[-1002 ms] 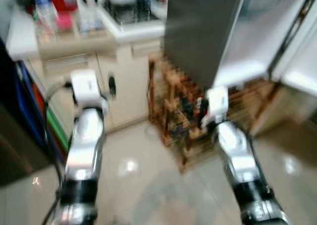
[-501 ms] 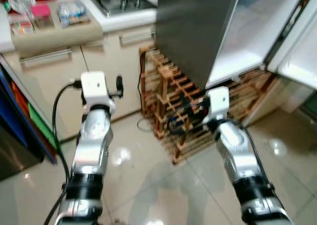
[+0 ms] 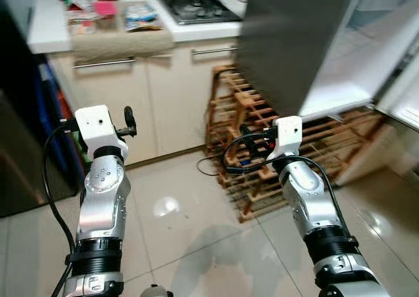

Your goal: Restocking fridge

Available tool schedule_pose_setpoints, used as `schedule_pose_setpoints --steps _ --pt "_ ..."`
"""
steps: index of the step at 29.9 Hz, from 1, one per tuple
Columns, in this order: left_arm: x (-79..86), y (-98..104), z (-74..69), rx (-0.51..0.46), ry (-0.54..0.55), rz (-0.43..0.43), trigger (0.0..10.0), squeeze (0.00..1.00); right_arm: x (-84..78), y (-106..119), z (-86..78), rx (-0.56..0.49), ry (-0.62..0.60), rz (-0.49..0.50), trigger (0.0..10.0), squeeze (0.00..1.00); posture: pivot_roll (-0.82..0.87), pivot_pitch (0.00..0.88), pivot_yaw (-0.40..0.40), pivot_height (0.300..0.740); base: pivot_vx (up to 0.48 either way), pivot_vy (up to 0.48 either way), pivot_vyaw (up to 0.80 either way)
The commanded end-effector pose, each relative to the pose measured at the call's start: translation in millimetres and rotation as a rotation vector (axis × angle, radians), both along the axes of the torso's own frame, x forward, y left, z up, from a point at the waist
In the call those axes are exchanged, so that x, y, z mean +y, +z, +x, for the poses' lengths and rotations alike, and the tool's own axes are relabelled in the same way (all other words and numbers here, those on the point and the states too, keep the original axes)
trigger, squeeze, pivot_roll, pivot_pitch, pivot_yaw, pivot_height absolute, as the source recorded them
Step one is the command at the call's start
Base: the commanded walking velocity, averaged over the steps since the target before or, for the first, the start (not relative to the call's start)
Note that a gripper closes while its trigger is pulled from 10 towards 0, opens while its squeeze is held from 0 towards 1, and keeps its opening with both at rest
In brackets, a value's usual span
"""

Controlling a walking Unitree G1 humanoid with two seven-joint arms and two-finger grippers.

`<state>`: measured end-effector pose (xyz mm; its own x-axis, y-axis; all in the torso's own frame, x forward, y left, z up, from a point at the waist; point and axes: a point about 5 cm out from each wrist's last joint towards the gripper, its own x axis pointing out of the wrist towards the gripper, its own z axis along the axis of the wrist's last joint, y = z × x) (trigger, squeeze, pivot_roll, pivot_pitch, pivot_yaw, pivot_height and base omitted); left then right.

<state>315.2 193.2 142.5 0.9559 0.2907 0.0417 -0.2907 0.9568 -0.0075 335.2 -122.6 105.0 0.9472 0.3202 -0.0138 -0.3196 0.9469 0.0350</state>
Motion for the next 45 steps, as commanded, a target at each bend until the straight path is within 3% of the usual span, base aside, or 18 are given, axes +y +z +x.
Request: schedule_pose_setpoints --steps 1,8,15,25,28,32,40,45 --pt "-6.6 7 2.8 -0.014 -0.014 0.017 10.0 0.00 7.9 6 3.6 -0.017 0.030 0.012 10.0 0.00 0.01 0.000 -0.049 0.740 0.000 0.000 0.55" --pt "-5.6 7 4.5 -0.011 -0.007 0.033 10.0 0.00 9.8 7 4.8 -0.024 0.046 0.024 10.0 0.00 0.00 0.000 -0.042 0.740 0.000 0.000 0.54" --pt "-15.9 11 7.0 -0.024 -0.053 0.109 10.0 0.00 4.0 8 4.8 -0.043 0.027 0.048 10.0 0.00 0.00 0.000 -0.040 0.740 0.000 0.000 0.53" --pt "-27.1 18 12.3 -0.064 -0.147 0.133 10.0 0.00 -6.9 12 4.9 -0.112 -0.116 -0.027 10.0 0.00 -0.02 0.000 -0.029 0.740 0.000 0.000 0.09" --pt "-29.3 23 10.4 -0.110 -0.182 0.068 10.0 0.00 -11.9 22 4.8 -0.187 -0.163 -0.050 10.0 0.00 -0.03 0.000 -0.028 0.740 0.000 0.000 0.00" --pt "-24.7 33 6.9 -0.177 -0.133 0.092 10.0 0.00 -15.5 33 3.6 -0.263 -0.177 -0.037 10.0 0.00 -0.03 0.000 -0.029 0.740 0.425 0.000 0.00" --pt "-28.9 33 8.7 -0.184 -0.156 0.100 10.0 0.00 -3.2 24 2.6 -0.192 -0.083 0.017 10.0 0.00 -0.03 0.000 -0.032 0.740 0.438 0.000 0.16" --pt "-31.6 33 8.5 -0.186 -0.186 0.111 10.0 0.00 -2.9 22 2.9 -0.187 -0.102 -0.010 10.0 0.00 -0.03 0.000 -0.035 0.740 0.450 0.000 0.47"
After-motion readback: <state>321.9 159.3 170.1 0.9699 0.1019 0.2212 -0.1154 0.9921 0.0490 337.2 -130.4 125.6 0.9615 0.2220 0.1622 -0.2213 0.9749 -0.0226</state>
